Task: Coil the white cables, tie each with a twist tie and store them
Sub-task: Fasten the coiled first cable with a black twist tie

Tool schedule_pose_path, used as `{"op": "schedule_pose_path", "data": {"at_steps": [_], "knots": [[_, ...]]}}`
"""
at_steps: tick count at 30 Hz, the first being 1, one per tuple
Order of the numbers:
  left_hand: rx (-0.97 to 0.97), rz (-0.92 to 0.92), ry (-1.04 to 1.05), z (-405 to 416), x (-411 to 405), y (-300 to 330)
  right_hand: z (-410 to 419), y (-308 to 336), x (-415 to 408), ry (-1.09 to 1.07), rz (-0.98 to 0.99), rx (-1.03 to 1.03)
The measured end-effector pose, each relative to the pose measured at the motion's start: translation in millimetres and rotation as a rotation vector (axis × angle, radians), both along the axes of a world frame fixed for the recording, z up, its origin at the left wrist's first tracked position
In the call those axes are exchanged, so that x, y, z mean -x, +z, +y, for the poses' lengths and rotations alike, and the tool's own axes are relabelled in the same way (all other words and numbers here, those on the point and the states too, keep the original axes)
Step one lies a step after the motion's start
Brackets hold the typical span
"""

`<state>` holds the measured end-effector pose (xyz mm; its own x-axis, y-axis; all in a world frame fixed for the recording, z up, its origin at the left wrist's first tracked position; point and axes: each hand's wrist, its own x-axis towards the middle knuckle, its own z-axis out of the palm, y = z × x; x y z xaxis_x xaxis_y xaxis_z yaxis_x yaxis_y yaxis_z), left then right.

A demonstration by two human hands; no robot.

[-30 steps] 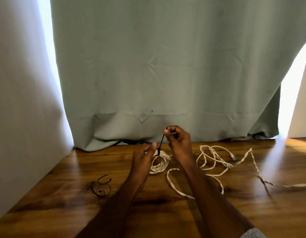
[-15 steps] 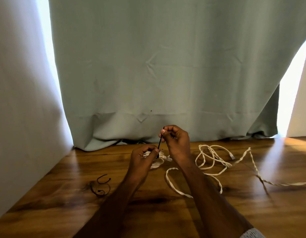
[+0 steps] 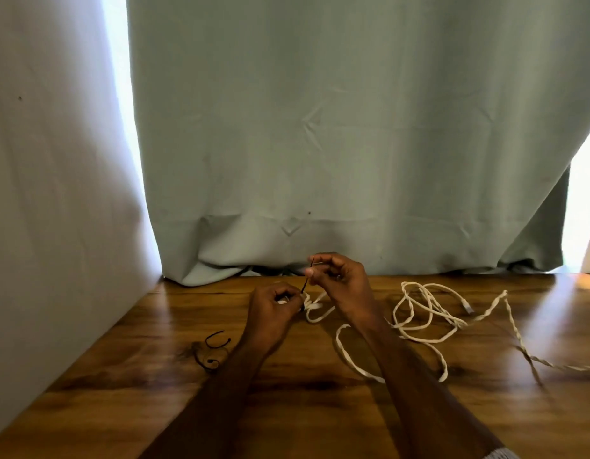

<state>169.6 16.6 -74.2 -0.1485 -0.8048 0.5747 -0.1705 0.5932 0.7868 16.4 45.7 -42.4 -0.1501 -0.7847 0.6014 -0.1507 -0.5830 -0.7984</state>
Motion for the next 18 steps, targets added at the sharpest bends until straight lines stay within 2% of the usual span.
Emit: {"op": "schedule_pose_path", "data": {"at_steps": [4, 7, 12, 18], "knots": [[0.004, 0.057, -0.023, -3, -2, -2, -8, -18, 4, -0.012, 0.233, -0.071], [0.056, 0.006, 0.002, -5, -2, -4, -13, -24, 9, -0.066, 0.372, -0.116], [0.031, -0.023, -0.012, 0, -1, 1, -11, -26, 6, -0.085, 0.304, -0.049], [0.069, -0.198, 0.171, -12, -4, -10, -16, -34, -2, -0.161, 0.326, -0.056]]}}
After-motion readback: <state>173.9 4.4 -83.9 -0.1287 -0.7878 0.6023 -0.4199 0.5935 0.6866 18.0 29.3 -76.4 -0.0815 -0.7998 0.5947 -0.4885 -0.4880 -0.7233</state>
